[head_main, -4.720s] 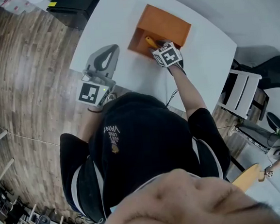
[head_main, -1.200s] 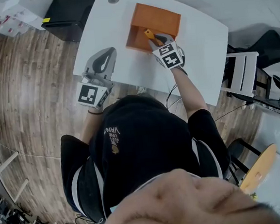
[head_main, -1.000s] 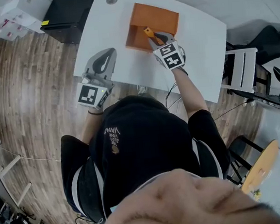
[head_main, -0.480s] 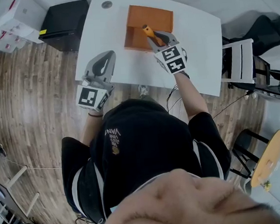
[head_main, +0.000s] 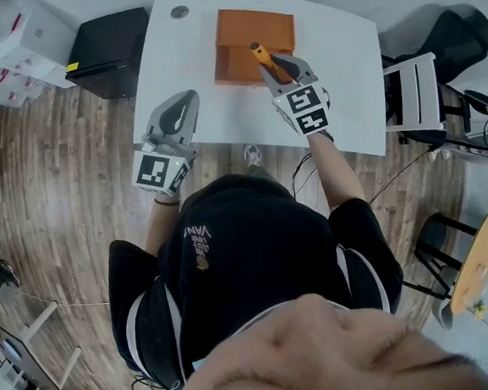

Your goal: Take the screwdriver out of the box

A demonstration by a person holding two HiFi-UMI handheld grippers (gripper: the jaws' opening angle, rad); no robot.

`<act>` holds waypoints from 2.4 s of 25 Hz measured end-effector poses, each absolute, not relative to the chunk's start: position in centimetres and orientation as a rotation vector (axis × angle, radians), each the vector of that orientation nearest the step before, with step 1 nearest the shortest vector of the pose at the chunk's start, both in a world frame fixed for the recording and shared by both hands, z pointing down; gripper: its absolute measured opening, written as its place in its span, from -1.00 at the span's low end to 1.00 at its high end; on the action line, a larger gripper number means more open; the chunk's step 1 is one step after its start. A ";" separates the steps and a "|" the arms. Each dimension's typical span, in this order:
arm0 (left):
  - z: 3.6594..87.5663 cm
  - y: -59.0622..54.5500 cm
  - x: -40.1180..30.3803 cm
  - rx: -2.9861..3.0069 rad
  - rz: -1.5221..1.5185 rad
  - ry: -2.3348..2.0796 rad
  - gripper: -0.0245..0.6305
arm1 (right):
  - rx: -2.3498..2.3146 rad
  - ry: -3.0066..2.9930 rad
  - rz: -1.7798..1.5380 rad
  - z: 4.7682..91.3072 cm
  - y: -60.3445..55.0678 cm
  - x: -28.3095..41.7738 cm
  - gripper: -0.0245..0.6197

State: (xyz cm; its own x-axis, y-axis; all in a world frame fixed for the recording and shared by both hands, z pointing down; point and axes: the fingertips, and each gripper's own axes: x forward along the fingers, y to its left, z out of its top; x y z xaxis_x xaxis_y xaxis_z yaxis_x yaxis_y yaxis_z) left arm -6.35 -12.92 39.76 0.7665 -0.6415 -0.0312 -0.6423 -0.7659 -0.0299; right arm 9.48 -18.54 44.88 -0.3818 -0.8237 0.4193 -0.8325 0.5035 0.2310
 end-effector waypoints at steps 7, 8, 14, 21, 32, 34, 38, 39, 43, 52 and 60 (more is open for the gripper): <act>39.8 -12.6 -6.6 -2.933 0.033 1.037 -0.88 | 1.428 -2.270 0.004 43.1 -16.4 9.7 -0.60; 39.8 -12.5 -6.6 -2.936 0.033 1.031 -0.88 | 1.443 -2.276 -0.004 42.7 -16.1 9.7 -0.60; 39.9 -12.8 -6.8 -2.948 0.038 1.003 -0.88 | 1.516 -2.299 -0.029 41.0 -14.9 9.6 -0.60; 39.4 -12.9 -6.8 -2.941 0.055 0.980 -0.88 | 1.560 -2.300 -0.022 40.9 -13.4 10.2 -0.60; 40.0 -12.7 -7.5 -2.950 0.051 0.989 -0.88 | 1.623 -2.335 -0.035 39.9 -11.6 10.3 -0.60; 40.0 -12.7 -7.5 -2.946 0.044 0.991 -0.88 | 1.628 -2.338 -0.028 40.0 -11.5 10.2 -0.60; 40.3 -12.5 -7.4 -2.949 0.036 0.976 -0.88 | 1.639 -2.344 -0.013 40.0 -11.0 10.1 -0.60; 40.3 -12.5 -7.5 -2.951 0.038 0.981 -0.88 | 1.644 -2.344 -0.010 40.0 -10.9 10.1 -0.60; 40.2 -12.5 -7.6 -2.956 0.045 0.999 -0.88 | 1.665 -2.348 0.012 40.2 -10.5 10.0 -0.60; 40.3 -12.5 -7.1 -2.962 0.044 0.960 -0.88 | 1.678 -2.324 0.033 40.8 -9.9 10.3 -0.60; 40.3 -12.6 -6.9 -2.968 0.034 0.955 -0.88 | 1.680 -2.324 0.033 40.6 -10.0 10.4 -0.60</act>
